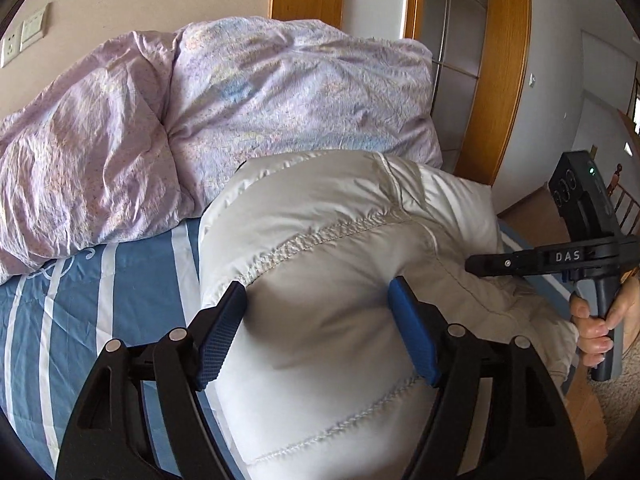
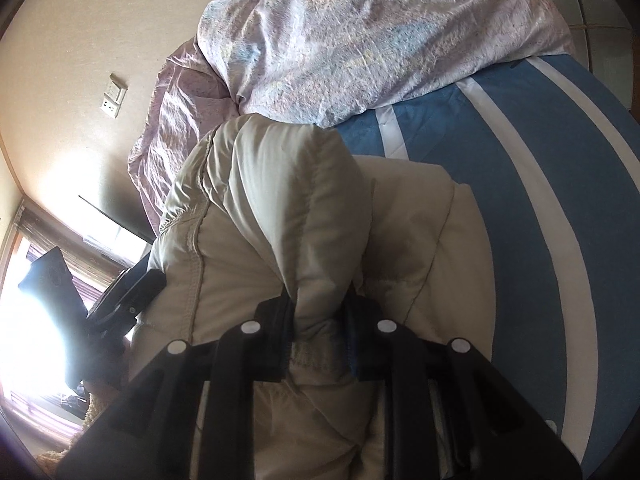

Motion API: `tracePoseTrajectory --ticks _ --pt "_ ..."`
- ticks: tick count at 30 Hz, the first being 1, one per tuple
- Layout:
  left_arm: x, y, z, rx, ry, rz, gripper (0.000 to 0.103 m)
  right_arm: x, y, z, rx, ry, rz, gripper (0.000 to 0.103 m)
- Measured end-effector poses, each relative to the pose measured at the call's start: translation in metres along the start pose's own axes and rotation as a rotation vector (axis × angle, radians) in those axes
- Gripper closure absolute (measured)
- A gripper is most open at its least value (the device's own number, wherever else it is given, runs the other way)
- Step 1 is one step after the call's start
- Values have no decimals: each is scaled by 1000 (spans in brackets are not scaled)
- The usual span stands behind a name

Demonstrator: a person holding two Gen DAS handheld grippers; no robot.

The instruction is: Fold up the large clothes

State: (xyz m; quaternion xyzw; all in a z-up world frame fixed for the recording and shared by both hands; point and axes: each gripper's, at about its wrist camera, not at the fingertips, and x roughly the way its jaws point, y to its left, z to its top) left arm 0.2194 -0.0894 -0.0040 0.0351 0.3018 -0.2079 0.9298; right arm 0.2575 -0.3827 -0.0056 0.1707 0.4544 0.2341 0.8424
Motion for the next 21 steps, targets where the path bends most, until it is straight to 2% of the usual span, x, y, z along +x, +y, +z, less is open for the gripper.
tracePoseTrajectory --ticks 9,21 --pt "16 -16 -10 17 4 52 27 7 -13 -3 14 -1 -13 81" --pt "26 -18 -14 4 -8 65 24 15 -28 -3 42 4 20 81"
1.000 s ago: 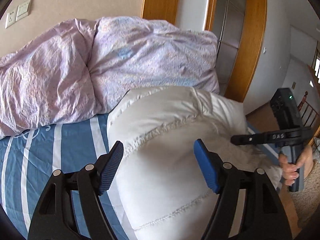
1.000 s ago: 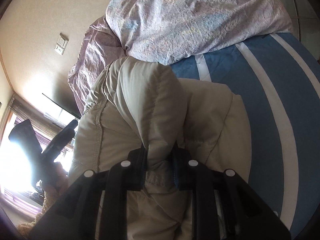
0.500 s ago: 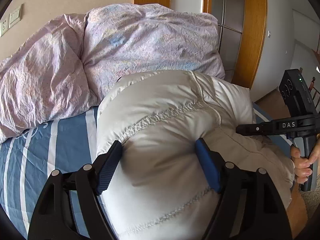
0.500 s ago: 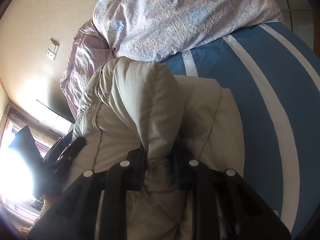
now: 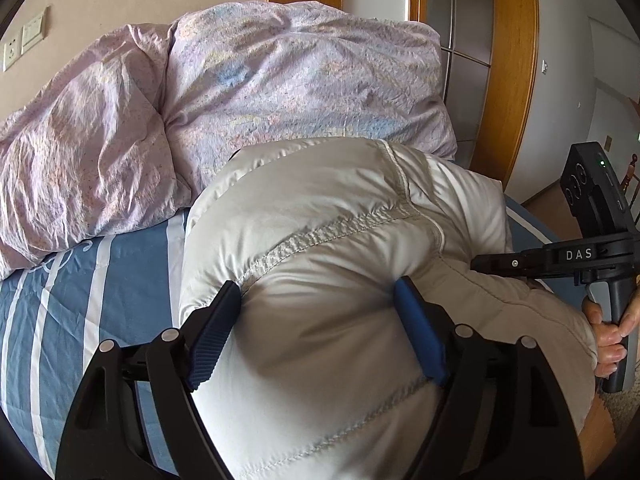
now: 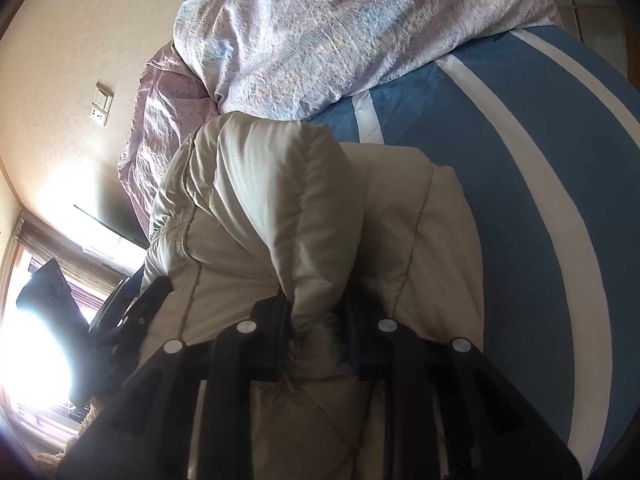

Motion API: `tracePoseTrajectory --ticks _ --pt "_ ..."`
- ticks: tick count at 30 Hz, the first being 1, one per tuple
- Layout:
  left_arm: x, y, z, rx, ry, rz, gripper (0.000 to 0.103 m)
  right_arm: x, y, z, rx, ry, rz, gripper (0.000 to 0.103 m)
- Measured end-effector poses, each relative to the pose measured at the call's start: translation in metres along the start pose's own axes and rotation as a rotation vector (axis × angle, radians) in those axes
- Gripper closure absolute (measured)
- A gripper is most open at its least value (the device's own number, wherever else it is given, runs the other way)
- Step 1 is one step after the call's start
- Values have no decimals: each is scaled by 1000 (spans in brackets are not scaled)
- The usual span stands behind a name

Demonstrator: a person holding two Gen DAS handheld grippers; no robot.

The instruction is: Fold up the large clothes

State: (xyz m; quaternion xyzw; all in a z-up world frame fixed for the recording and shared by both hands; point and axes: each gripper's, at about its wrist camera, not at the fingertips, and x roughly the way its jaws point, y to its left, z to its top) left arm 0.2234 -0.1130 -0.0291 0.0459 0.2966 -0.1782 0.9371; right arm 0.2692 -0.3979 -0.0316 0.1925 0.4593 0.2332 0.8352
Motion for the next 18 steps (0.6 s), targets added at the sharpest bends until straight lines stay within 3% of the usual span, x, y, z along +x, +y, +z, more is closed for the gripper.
tracePoseTrajectory --ticks 13,18 --pt "10 -5 -2 -5 -35 37 20 1 -6 0 47 -12 -13 79" --pt "7 -4 -1 10 -29 35 20 -16 6 -2 59 -17 -53 69"
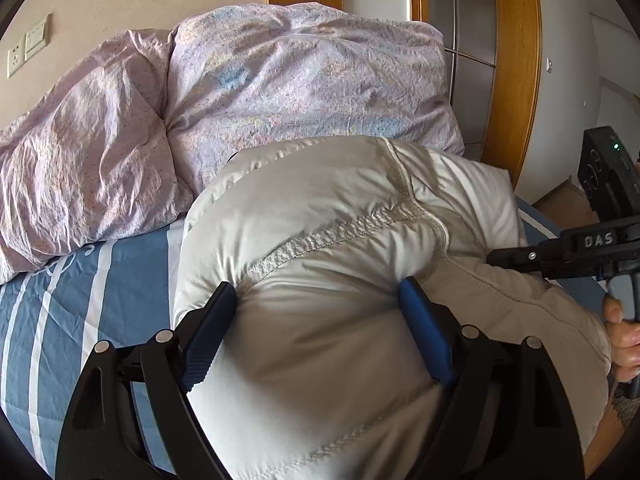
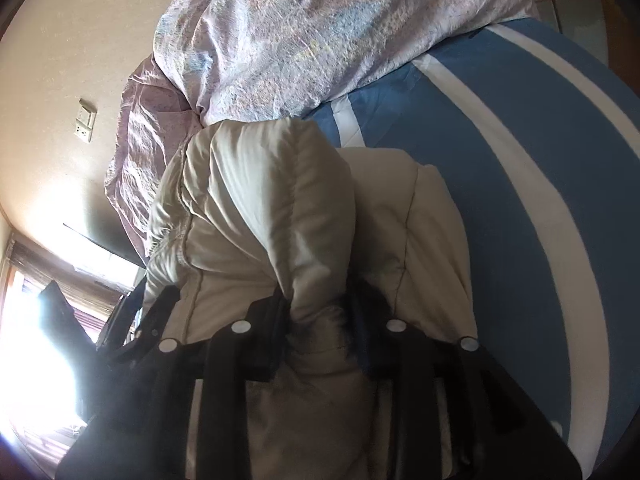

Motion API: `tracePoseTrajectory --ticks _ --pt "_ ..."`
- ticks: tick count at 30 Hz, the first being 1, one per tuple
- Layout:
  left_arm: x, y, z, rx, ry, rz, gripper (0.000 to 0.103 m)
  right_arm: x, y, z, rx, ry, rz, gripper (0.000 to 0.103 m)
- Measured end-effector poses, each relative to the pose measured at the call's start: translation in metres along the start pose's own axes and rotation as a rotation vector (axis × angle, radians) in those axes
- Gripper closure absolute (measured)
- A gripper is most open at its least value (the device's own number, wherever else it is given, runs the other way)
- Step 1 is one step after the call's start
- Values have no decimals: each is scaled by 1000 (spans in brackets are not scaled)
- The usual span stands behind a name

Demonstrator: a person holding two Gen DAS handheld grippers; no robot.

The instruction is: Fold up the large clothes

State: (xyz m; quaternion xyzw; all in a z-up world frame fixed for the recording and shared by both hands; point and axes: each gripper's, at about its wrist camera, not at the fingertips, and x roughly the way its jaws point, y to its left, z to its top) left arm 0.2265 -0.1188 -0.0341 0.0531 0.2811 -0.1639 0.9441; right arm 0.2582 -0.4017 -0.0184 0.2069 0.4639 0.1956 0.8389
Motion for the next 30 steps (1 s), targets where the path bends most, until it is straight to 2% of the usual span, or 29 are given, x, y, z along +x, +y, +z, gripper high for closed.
tracePoseTrajectory --ticks 3,12,21,30 --pt "0 1 0 -5 -1 0 20 -10 0 -5 8 8 24 58" --pt "0 -5 0 6 -7 26 19 -1 -5 -10 -1 11 -43 66" --pt "4 -14 1 35 -1 70 18 7 -22 -12 17 -2 6 66" --pt "11 -21 0 47 -12 110 17 13 -29 -15 7 -18 9 67"
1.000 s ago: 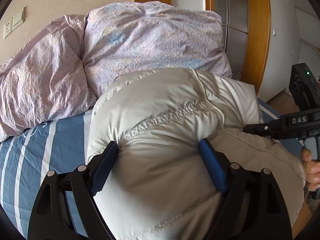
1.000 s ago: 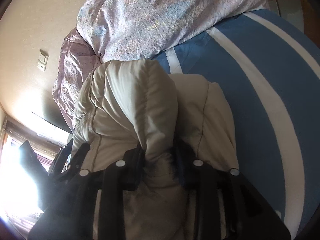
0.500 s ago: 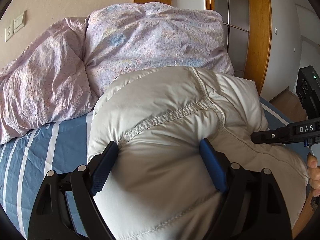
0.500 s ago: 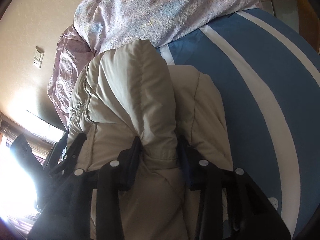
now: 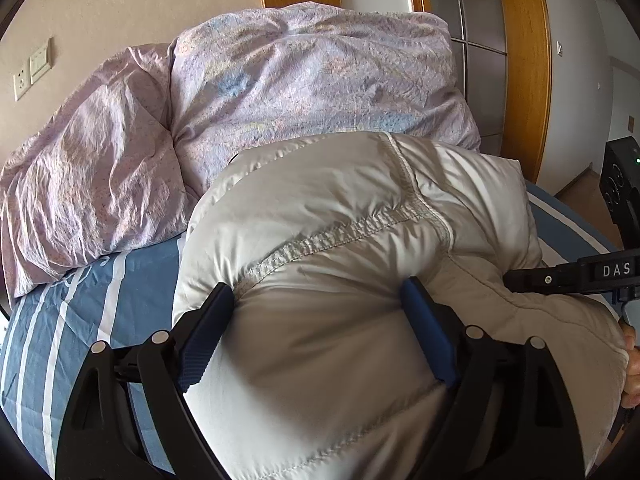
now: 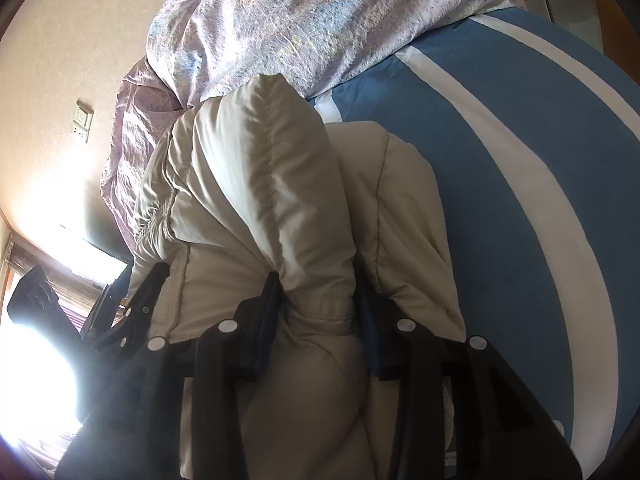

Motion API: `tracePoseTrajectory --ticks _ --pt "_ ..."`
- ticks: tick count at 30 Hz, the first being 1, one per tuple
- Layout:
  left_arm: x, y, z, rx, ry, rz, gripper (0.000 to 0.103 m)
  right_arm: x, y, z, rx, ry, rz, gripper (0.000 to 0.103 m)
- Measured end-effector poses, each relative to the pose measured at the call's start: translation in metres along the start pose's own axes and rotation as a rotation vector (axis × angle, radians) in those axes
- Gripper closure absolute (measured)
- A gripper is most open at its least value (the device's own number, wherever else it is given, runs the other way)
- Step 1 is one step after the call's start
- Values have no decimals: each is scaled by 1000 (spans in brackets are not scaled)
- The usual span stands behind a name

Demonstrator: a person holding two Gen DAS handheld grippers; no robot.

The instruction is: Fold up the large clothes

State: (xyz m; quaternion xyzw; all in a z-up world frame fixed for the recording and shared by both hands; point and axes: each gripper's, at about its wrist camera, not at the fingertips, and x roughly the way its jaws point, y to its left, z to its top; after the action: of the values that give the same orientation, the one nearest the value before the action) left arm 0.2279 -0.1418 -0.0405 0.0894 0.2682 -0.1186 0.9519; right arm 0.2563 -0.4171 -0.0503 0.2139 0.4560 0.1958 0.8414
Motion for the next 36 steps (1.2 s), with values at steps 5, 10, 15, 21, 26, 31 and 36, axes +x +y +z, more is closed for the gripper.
tracePoseTrajectory --ticks 5,10,15,21,26,31,36 --pt "-4 4 3 19 18 -10 17 -27 19 12 7 -8 -41 61" --pt "-3 13 10 1 55 -49 16 -45 29 38 38 -107 -35 37" --pt "-9 15 10 -13 48 -45 16 -14 30 43 67 -71 -29 75" --pt "-35 43 33 -36 -17 -10 17 -11 15 40 94 -70 -82 83" --pt "-12 69 40 -61 38 73 17 -4 13 37 74 -71 -153 83" --pt "-1 65 28 -63 34 77 17 3 4 34 70 -73 -160 83" --pt "17 64 22 -100 100 45 17 8 -3 34 78 -73 -145 83"
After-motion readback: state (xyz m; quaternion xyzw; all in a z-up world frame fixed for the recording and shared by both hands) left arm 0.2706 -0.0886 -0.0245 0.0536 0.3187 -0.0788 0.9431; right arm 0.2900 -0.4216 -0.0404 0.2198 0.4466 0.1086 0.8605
